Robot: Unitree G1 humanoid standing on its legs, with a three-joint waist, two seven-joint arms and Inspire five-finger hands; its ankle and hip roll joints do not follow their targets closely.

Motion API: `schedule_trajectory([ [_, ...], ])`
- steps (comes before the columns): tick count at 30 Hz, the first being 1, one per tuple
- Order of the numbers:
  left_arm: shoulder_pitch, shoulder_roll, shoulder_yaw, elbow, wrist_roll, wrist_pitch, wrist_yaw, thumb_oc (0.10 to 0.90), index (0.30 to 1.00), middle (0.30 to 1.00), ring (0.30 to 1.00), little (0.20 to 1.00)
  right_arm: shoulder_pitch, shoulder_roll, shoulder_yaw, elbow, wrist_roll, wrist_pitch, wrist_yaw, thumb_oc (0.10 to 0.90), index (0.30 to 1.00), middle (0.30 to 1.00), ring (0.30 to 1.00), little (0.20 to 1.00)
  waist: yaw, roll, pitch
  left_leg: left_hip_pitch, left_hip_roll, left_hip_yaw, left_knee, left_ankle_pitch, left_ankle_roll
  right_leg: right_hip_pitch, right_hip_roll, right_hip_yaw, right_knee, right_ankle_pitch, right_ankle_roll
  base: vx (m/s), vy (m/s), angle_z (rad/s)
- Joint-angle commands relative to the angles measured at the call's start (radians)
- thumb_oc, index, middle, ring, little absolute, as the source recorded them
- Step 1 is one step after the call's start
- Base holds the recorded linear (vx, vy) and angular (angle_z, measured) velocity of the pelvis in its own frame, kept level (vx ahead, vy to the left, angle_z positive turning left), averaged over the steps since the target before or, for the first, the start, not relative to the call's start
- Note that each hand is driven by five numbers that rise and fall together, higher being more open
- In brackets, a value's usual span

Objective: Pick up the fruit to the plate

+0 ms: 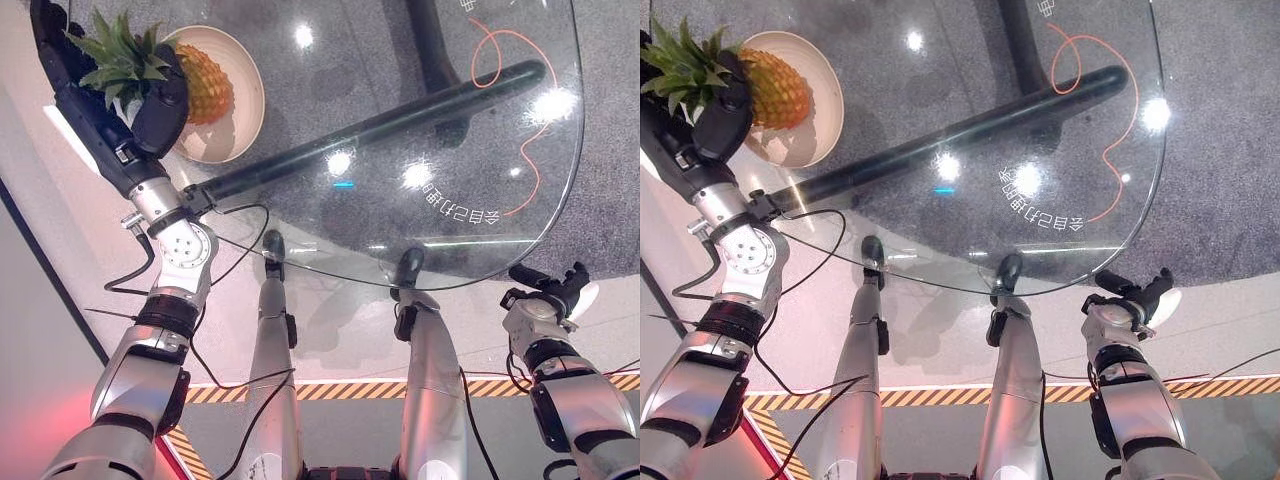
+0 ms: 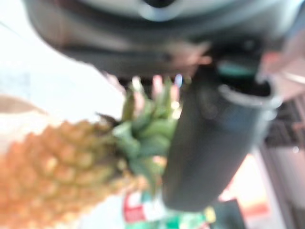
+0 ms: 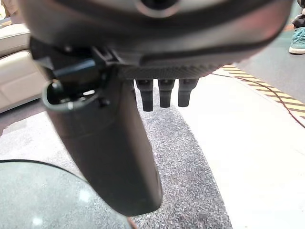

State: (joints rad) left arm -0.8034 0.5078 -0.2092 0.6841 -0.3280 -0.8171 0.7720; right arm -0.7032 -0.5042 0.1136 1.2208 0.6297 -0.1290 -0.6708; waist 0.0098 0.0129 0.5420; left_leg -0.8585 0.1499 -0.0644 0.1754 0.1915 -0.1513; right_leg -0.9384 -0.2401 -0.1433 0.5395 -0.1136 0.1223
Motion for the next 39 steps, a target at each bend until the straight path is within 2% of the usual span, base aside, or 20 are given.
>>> schedule_trajectory([
  [1, -0.007, 0.002, 0.100, -0.042, -0.011, -0.082, 0.002, 0.800, 0.900, 0.900, 0.900, 0.900, 0.069, -0.043, -0.055, 0.025, -0.005, -0.032, -0.054, 0.800, 0.900, 0.900, 0.900, 0.900, 0.025, -0.033, -0.022, -0.010, -0.066, 0.025, 0.183, -0.185, 0.055, 0.088, 0.062, 0.005, -0.149, 0.109, -0.012, 0.00, 0.000, 0.00],
  [23, 0.091, -0.038, 0.098, -0.101, 0.009, -0.093, -0.049, 0.800, 0.900, 0.900, 0.900, 0.900, 0.104, -0.041, -0.072, 0.015, -0.006, -0.042, -0.063, 0.800, 0.900, 0.900, 0.900, 0.900, 0.039, -0.015, -0.022, -0.004, -0.067, 0.022, 0.189, -0.183, 0.057, 0.096, 0.052, -0.005, -0.135, 0.104, -0.014, 0.00, -0.001, 0.00],
  [39, 0.075, -0.028, 0.098, -0.190, 0.032, -0.100, -0.046, 0.800, 0.900, 0.900, 0.900, 0.900, 0.103, -0.045, -0.074, 0.006, -0.007, -0.033, -0.064, 0.800, 0.900, 0.900, 0.900, 0.900, 0.037, -0.011, -0.022, 0.005, -0.073, 0.021, 0.176, -0.177, 0.059, 0.101, 0.051, -0.001, -0.149, 0.115, -0.011, 0.00, 0.000, 0.00],
])
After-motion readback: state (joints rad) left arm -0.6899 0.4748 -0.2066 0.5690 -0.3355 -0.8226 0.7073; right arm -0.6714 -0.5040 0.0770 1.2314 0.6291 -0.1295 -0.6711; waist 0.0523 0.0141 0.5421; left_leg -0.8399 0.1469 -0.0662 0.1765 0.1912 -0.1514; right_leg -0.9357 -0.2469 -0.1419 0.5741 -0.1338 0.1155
